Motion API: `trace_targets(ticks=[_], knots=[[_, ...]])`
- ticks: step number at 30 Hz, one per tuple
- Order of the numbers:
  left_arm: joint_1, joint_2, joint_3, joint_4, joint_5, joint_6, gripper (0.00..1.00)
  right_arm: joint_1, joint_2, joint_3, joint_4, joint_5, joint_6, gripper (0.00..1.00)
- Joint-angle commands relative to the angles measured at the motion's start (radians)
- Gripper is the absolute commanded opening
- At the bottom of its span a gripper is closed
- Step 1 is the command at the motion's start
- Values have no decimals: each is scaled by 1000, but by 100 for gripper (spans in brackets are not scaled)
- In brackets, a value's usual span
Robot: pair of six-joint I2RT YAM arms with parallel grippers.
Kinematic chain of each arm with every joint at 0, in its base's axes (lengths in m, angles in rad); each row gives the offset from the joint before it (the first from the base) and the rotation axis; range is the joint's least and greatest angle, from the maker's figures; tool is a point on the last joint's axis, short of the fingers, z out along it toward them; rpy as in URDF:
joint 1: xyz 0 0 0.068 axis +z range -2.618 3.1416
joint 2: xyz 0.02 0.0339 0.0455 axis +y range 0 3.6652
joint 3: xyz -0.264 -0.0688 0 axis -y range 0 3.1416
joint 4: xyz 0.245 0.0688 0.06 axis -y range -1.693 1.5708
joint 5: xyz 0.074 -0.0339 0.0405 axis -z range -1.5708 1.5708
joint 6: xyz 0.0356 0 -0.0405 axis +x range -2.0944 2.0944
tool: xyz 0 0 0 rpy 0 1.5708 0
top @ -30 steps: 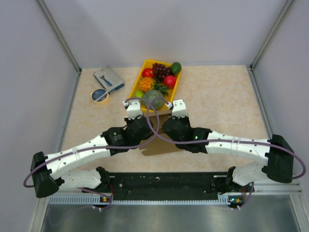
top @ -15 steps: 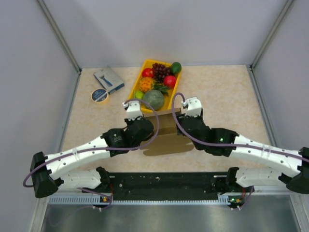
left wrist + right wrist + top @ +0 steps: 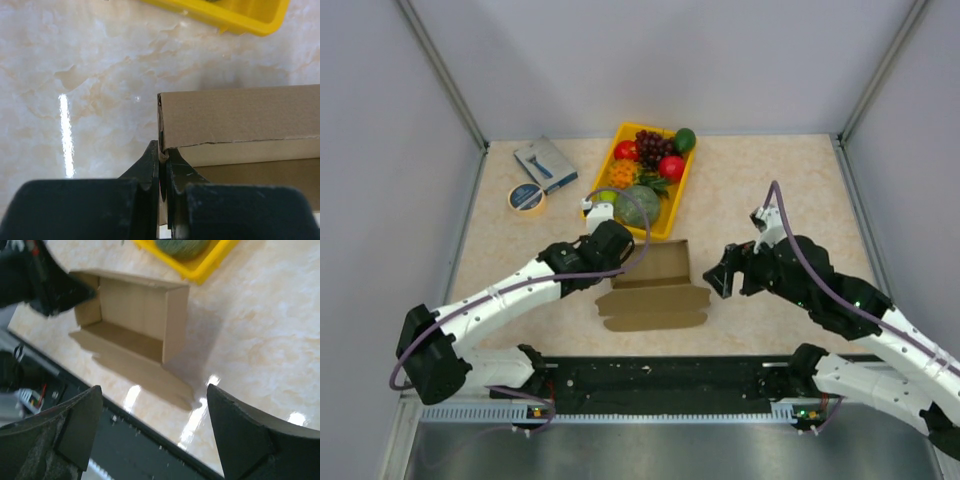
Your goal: Fold the paper box
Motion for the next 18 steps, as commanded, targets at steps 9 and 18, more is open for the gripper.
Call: trace_targets(ticks=[9,18], knots=[[185,138,69,-187,407,64,0,-58,37,-251,94,-399,25,92],[207,174,-6,-118,375,-25,0,-166,-98,-694,630,-471,241,87]])
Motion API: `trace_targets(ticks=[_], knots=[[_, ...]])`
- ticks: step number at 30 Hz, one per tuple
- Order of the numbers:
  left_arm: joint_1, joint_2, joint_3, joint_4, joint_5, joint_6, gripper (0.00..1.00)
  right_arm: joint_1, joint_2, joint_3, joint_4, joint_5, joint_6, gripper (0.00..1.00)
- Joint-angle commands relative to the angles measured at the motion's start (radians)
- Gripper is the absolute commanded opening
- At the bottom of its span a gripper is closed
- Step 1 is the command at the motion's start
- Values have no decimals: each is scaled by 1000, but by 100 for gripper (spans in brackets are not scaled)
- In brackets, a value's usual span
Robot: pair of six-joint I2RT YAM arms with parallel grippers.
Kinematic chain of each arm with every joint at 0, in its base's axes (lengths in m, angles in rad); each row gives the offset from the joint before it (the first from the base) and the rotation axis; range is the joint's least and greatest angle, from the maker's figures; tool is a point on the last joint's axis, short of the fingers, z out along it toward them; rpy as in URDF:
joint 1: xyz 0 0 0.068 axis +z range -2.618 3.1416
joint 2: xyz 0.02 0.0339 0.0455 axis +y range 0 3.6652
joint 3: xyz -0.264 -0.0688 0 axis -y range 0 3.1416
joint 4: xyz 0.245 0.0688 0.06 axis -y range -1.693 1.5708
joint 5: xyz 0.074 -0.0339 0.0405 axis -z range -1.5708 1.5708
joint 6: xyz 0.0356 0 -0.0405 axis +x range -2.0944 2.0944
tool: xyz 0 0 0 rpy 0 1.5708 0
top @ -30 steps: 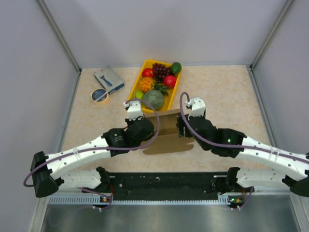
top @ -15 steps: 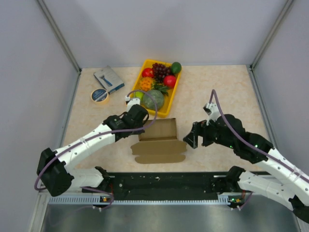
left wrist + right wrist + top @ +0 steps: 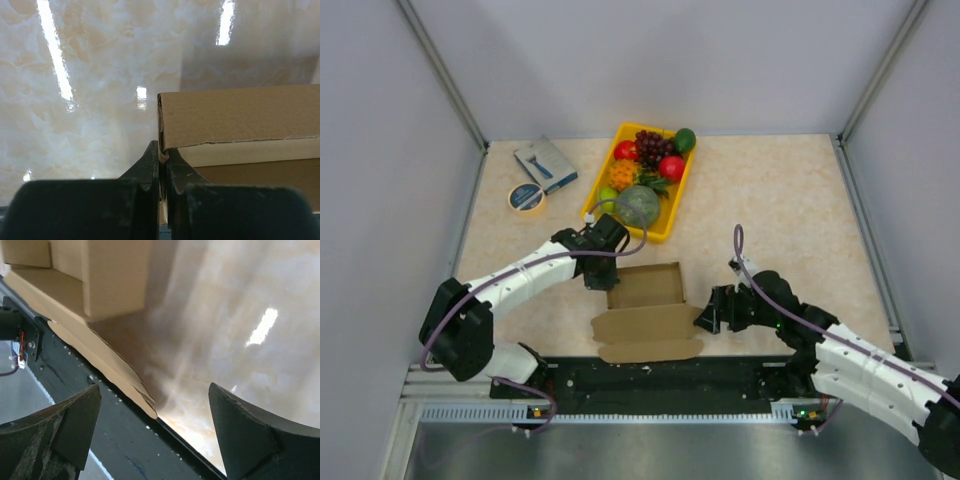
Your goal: Fold the paper box
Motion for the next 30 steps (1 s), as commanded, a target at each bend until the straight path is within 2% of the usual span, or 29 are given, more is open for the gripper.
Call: trace_targets(ticks=[1,3,5,7,11,13,15,18,19,20,21,22,23,25,26,28,30], knots=[[15,-14,-27,48,-15,-68,0,-26,-78,-122,255,-2,175,88],[21,0,-38,84,-6,-79,0,-26,-86,-160,313,-52,195,87],[31,20,-38,110,20,-87,0,-26,-11,-163,371,-96,204,86],[35,46,-33,110,27,-91,0,-27,74,-186,445,-125,226,82],[47,48,-53,127,33,-93,0,-24,136,-234,564,-146,258,74],[64,40,-72,142,47,-98,0,-20,129,-258,586,-168,284,68],[71,38,-82,154,57,-99,0,5,84,-266,544,-151,293,67],[81,34,-79,162,65,-101,9,19,20,-277,542,-153,344,58],[82,31,-81,171,70,-99,17,17,14,-284,566,-159,364,54],[82,19,-82,174,73,-102,22,17,12,-294,595,-163,387,51],[82,9,-85,180,76,-98,28,17,17,-291,626,-166,422,39],[82,-1,-89,173,82,-90,35,17,21,-281,608,-169,431,32],[82,-24,-84,158,83,-79,51,17,24,-242,565,-160,433,27],[82,-58,-84,127,71,-33,60,17,23,-216,455,-142,434,16],[84,-110,-92,101,56,-15,64,16,24,-193,429,-124,442,2],[81,-188,-101,76,48,40,84,16,52,-162,367,-125,447,0],[71,-316,-99,39,82,133,90,16,99,-105,323,-142,453,0]])
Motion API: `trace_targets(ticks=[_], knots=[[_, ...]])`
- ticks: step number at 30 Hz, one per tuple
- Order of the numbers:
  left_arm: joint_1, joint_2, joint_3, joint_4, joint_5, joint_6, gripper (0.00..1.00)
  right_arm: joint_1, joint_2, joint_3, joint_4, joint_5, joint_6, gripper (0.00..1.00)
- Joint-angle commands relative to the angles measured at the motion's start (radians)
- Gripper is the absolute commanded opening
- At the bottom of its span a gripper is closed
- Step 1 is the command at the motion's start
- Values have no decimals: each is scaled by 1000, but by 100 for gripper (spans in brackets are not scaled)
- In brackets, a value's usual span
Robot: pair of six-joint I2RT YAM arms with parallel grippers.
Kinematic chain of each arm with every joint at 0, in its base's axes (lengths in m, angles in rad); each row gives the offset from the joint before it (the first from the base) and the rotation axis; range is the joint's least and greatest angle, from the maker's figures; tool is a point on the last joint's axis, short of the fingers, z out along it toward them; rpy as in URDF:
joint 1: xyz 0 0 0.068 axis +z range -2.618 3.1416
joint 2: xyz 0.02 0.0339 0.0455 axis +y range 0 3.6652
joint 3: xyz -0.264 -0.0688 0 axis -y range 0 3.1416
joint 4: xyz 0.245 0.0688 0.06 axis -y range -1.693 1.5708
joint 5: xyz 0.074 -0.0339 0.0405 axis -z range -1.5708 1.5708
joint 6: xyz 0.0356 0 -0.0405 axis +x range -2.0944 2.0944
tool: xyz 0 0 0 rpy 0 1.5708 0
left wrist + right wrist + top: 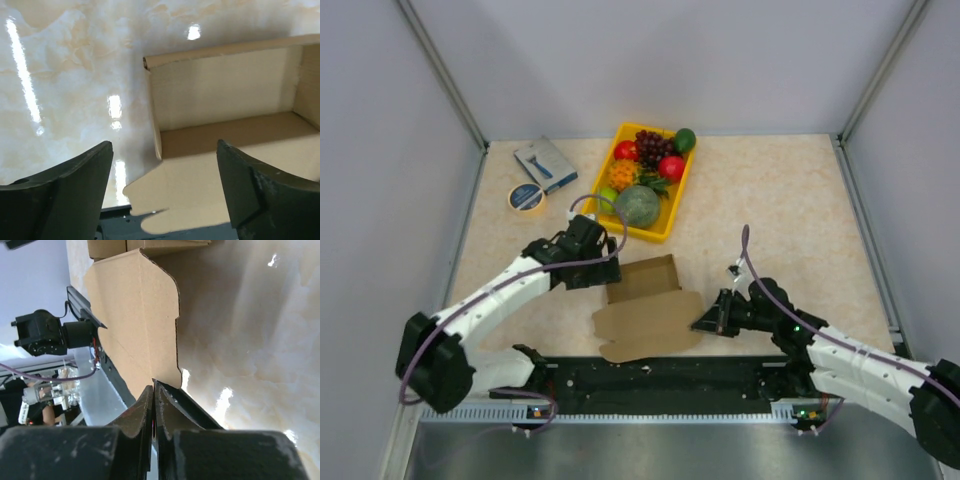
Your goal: Fold the paper box
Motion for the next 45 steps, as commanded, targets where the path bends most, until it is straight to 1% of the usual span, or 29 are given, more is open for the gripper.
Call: trace_targets(ticks=[1,2,3,5,6,7,8,9,10,11,12,13,15,18,20,23,27,29,30,31,32,34,36,37,40,41,43,44,45], knots=[[-25,-249,-1,-67,41,188,88,7,68,138,-128,-12,37,0],[-51,-328,-4,-42,58,229,86,3,82,170,-129,-33,40,0],[-135,-355,6,-50,47,280,83,-3,96,186,-160,-49,54,0],[-282,-372,67,-71,-35,308,82,-36,129,224,-191,-102,63,0],[-445,-365,90,-83,-92,337,83,-48,140,240,-205,-118,70,0],[-524,-345,111,-91,-156,359,84,-66,168,255,-223,-136,68,0],[-601,-287,160,-103,-216,382,84,-85,179,282,-260,-171,62,0],[-742,-250,182,-131,-273,441,84,-117,194,292,-267,-190,53,0],[-801,-158,211,-142,-348,480,85,-134,208,307,-277,-210,48,0],[-853,-107,229,-162,-380,530,85,-148,240,312,-281,-260,50,0],[-923,-54,249,-182,-420,540,85,-172,254,319,-281,-285,50,0],[-941,40,286,-214,-484,540,86,-180,267,333,-284,-306,47,0],[-976,102,297,-202,-572,561,87,-192,291,346,-295,-334,45,0],[-978,128,260,-84,-656,618,86,-201,307,361,-310,-351,45,0],[-976,148,259,-61,-692,624,86,-204,304,364,-314,-355,50,0],[-976,169,250,-21,-628,659,84,-220,295,362,-315,-371,66,0],[-976,231,262,-53,-600,639,79,-235,271,367,-317,-378,90,0],[-976,220,260,-48,-572,632,80,-252,261,364,-318,-385,100,0],[-978,211,259,-35,-559,632,83,-258,258,362,-321,-386,102,0],[-978,203,250,-30,-552,636,83,-264,260,361,-321,-398,102,0],[-976,208,248,-24,-554,658,83,-263,260,362,-323,-403,102,0],[-978,235,259,-53,-554,646,83,-266,258,365,-321,-414,103,0],[-976,252,260,-45,-562,658,81,-267,258,367,-323,-423,106,0],[-976,272,271,-50,-584,658,76,-269,255,367,-323,-432,109,0],[-975,306,292,-54,-624,658,62,-273,245,364,-323,-432,123,0],[-973,309,293,-50,-620,675,56,-272,245,362,-321,-434,125,0],[-966,304,299,-44,-597,690,49,-275,245,364,-324,-435,114,0],[-956,304,303,-48,-574,692,37,-281,248,362,-327,-437,100,1],[-953,295,314,-51,-568,690,30,-295,252,358,-327,-440,94,5]])
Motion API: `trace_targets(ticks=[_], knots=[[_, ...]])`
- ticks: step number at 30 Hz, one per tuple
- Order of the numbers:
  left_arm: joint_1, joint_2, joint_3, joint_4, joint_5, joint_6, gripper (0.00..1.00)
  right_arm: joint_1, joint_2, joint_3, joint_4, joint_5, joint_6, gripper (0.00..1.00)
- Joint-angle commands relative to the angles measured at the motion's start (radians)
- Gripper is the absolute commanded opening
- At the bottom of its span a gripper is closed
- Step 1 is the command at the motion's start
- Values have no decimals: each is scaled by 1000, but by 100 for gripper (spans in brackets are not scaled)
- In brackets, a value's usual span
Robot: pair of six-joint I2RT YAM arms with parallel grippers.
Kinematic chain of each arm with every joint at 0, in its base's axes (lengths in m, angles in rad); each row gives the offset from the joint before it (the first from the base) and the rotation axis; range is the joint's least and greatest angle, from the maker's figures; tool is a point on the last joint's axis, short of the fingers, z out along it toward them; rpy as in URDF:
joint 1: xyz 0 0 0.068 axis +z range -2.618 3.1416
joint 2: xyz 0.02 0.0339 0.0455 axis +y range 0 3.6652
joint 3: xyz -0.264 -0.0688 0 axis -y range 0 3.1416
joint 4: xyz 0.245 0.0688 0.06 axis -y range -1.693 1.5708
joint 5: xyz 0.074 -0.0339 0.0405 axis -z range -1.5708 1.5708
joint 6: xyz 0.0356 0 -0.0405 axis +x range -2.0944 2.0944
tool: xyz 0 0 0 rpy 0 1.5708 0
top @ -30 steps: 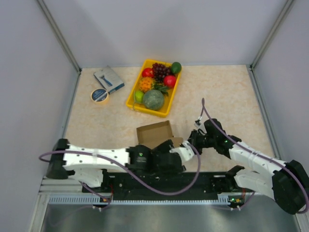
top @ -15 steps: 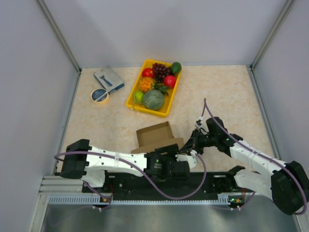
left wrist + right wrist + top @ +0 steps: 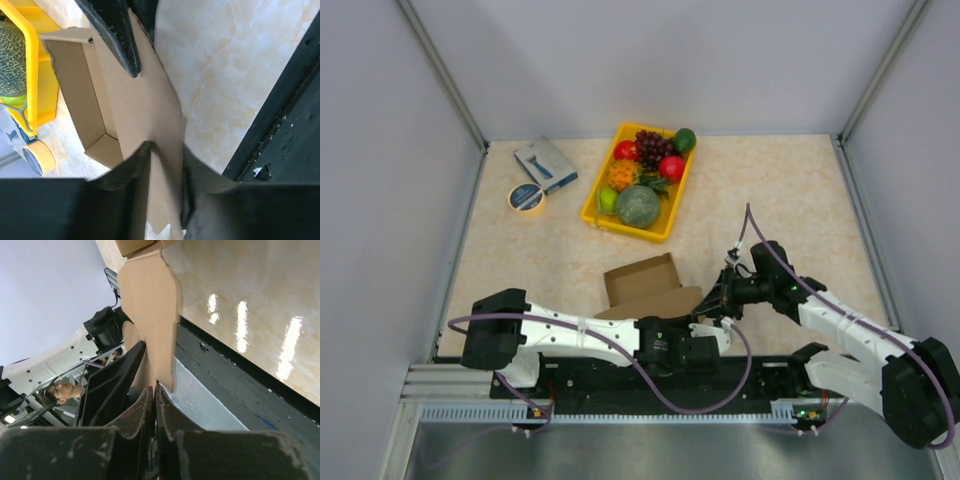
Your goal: Fold the paper box
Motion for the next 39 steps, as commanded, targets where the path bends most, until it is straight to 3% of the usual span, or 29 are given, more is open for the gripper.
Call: trace_targets(ticks=[1,3,6,7,8,13,16,20,22,23,27,28,34,35,37,38,39], knots=[[18,-24,62,10,9,23,22,-46,-11,39,-2,-42,-23,15],[26,-41,70,4,27,21,7,-63,-15,40,-2,-45,-52,27],[53,-61,97,-6,120,21,3,-119,-32,74,-44,-31,-124,55],[62,-64,110,-12,165,12,2,-141,-42,125,-135,17,-164,69],[91,-66,122,-18,208,-5,2,-191,-45,161,-181,48,-250,76],[222,-78,211,-58,464,-124,0,-395,-81,342,-323,181,-385,82],[306,-78,278,-105,491,-214,0,-517,-106,419,-354,254,-434,85],[439,-52,409,-203,508,-391,0,-500,-65,525,-430,292,-583,85],[502,-32,453,-236,520,-550,0,-411,-83,513,-449,381,-612,85],[574,-24,459,-233,596,-593,0,-379,-91,499,-447,397,-631,85],[687,35,482,-207,699,-767,0,-159,-179,402,-410,498,-631,85],[699,48,493,-213,695,-845,0,-50,-207,384,-388,580,-634,85],[737,155,602,-412,610,-1199,0,303,-411,215,-253,766,-643,85],[748,163,607,-433,616,-1236,0,416,-413,209,-248,803,-645,86],[753,164,599,-458,597,-1328,0,559,-396,215,-251,1021,-666,86],[753,161,596,-469,589,-1359,0,694,-360,224,-262,1101,-671,86],[754,143,581,-463,578,-1379,0,744,-336,245,-277,1268,-665,85]])
